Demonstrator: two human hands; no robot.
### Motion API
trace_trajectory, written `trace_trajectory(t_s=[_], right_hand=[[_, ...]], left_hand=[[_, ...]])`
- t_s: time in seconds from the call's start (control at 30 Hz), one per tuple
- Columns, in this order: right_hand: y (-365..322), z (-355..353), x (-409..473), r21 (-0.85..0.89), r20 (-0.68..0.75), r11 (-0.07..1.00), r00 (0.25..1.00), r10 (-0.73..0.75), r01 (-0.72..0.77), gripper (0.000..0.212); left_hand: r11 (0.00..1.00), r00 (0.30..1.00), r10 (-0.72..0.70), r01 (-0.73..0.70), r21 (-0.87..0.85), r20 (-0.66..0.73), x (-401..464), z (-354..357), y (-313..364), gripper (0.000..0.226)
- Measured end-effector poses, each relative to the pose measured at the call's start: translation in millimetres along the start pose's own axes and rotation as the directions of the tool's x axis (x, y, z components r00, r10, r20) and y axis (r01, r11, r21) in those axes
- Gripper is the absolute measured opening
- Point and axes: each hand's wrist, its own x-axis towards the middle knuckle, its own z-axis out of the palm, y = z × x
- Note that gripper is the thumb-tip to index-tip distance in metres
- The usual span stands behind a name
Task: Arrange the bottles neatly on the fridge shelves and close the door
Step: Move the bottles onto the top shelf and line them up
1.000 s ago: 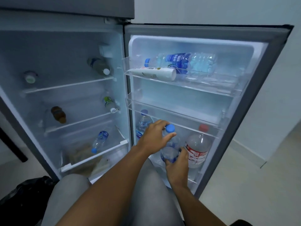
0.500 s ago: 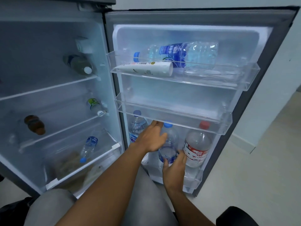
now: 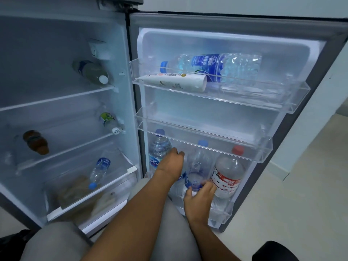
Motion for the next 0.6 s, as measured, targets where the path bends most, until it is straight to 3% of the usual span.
trace_trajectory(t_s=[0.2,0.43,0.6], right_hand=[[1.6,-8.5,-1.2,-0.235,0.284,0.964,0.94,0.187,-0.121,0.02],[-30.9,-1.4,2.6,-0.093,0.436,0.995,0.897,0.069,-0.032,0.055],[-72.3,12.4,1.8,-0.06,0.395,0.996,0.918,-0.03,0.058,0.072]], left_hand=[[0.994,0.996,-0.078,0.081,-0.071,0.034,-9.6,-10.1,-8.8,0.026],[0.994,0.979,-0.013,-0.009,-0.109,-0.204,-31.8,-53.2,-11.7,0.031],[0.992,0.962,-0.071,0.04,-0.12,-0.263,-58.0,-95.8,-32.3,0.028]])
